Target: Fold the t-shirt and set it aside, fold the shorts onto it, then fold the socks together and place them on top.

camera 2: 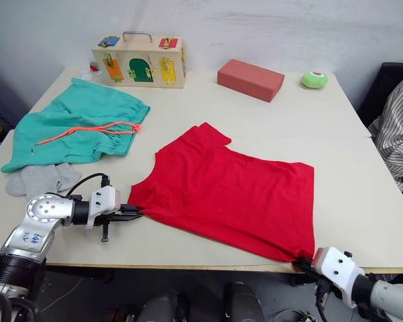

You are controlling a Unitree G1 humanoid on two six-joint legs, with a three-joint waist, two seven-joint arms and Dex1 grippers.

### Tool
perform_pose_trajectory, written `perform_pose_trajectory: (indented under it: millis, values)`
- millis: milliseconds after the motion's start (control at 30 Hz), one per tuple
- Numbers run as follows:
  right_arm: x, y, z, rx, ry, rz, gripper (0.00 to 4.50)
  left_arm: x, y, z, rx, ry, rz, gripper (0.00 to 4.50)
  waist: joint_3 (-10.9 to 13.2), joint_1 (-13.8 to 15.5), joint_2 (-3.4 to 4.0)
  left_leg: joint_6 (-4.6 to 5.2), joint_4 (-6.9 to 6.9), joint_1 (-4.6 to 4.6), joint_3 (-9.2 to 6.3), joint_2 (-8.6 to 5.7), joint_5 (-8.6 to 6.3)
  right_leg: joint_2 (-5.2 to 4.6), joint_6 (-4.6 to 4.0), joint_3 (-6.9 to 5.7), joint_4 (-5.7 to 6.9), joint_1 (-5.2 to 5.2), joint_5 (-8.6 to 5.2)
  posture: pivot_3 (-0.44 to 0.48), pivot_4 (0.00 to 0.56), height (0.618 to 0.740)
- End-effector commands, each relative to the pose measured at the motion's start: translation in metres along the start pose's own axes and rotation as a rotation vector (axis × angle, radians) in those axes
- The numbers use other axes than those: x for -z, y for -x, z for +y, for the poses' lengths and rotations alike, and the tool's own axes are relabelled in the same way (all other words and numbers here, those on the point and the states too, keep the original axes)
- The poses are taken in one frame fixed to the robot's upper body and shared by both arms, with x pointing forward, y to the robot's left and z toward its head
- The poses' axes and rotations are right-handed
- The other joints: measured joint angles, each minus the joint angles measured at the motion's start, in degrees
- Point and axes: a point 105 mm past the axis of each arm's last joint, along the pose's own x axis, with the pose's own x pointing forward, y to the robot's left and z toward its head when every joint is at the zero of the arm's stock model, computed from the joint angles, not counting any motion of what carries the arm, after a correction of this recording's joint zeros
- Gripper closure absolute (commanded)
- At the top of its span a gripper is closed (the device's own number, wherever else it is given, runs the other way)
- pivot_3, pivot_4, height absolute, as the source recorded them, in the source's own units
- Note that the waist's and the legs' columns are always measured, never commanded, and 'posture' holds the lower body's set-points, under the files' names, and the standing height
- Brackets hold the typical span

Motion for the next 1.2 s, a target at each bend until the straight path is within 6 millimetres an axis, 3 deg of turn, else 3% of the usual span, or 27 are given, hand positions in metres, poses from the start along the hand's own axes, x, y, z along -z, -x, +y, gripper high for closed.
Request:
perform_pose_trajectory:
  millis: [33, 167, 400, 700, 967, 1133, 1167, 1200]
  values:
    - [0.006, 0.004, -0.011, 0.026, -0.005, 0.035, 4.50, 0.023, 0.007, -0.014, 0.039, 0.091, 0.096, 4.47, 0.0, -0.1, 0.00, 0.00, -0.03, 0.00, 0.01, 0.00, 0.00, 0.00, 0.03, 0.00, 0.01, -0.02, 0.01, 0.000, 0.150, 0.740]
    - [0.005, 0.007, -0.020, 0.025, 0.004, 0.034, 4.50, 0.017, 0.017, -0.023, 0.054, 0.119, 0.085, 4.47, 0.0, -0.8, 0.02, -0.05, -0.25, 0.00, 0.08, 0.00, 0.03, 0.02, 0.04, 0.03, 0.03, -0.16, 0.01, 0.000, 0.150, 0.740]
    - [0.004, 0.009, -0.033, -0.067, 0.014, 0.013, 4.50, 0.001, 0.040, -0.059, 0.066, 0.180, 0.091, 4.47, 0.2, -1.4, 0.07, -0.01, -0.36, -0.04, 0.12, -0.01, 0.02, 0.02, 0.12, 0.03, 0.03, -0.26, -0.06, 0.000, 0.150, 0.740]
    - [0.007, 0.017, -0.027, -0.242, -0.046, 0.020, 4.50, -0.007, 0.044, -0.093, -0.073, 0.282, 0.079, 4.47, 0.7, -0.7, 0.18, -0.11, -0.38, -0.09, 0.02, -0.02, -0.10, 0.03, 0.03, -0.06, -0.01, -0.27, -0.13, 0.000, 0.150, 0.740]
    - [0.007, 0.011, -0.019, -0.280, -0.066, 0.007, 4.50, -0.002, 0.045, -0.092, -0.120, 0.276, 0.088, 4.47, 0.8, 0.2, 0.20, -0.15, -0.38, -0.12, 0.00, -0.01, -0.11, 0.09, -0.01, -0.09, -0.01, -0.32, -0.16, 0.000, 0.150, 0.740]
    - [-0.001, 0.015, -0.016, -0.281, -0.168, -0.033, 4.50, -0.005, 0.048, -0.092, -0.118, 0.299, 0.056, 4.47, 0.8, 0.2, 0.21, -0.17, -0.41, -0.14, 0.00, 0.00, -0.12, 0.09, -0.02, -0.10, -0.02, -0.34, -0.16, 0.000, 0.150, 0.740]
    - [-0.004, 0.018, -0.013, -0.302, -0.195, -0.038, 4.06, -0.007, 0.049, -0.094, -0.110, 0.314, 0.046, 4.25, 0.8, 0.2, 0.21, -0.17, -0.42, -0.16, -0.01, 0.00, -0.12, 0.09, -0.03, -0.10, -0.02, -0.36, -0.17, 0.000, 0.150, 0.740]
    - [-0.005, 0.020, -0.010, -0.322, -0.206, -0.035, 3.89, -0.010, 0.049, -0.096, -0.091, 0.325, 0.029, 3.99, 0.8, 0.2, 0.23, -0.16, -0.42, -0.18, -0.02, 0.01, -0.12, 0.09, -0.04, -0.12, -0.01, -0.37, -0.18, 0.000, 0.150, 0.740]
